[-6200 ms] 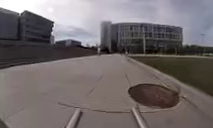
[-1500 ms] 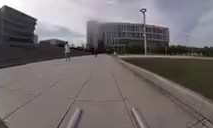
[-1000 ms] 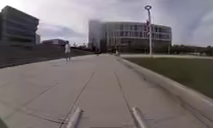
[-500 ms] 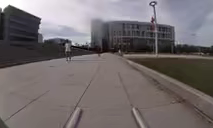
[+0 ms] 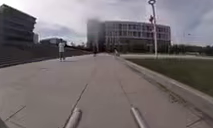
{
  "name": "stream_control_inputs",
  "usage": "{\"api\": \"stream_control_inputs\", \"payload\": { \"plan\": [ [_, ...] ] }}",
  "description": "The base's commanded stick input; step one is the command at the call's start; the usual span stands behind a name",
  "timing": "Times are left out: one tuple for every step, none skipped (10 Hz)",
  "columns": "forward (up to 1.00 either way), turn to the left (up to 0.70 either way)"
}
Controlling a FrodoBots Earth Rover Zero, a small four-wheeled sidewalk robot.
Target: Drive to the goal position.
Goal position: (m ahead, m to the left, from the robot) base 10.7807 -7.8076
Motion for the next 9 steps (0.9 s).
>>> {"api": "stream_control_inputs", "payload": {
  "plan": [
    [1.0,-0.03],
    [1.0,-0.04],
    [1.0,-0.17],
    [1.0,-0.12],
    [1.0,0.0],
    [1.0,0.0],
    [1.0,0.0],
    [1.0,0.0],
    [1.0,0.0]
  ]
}}
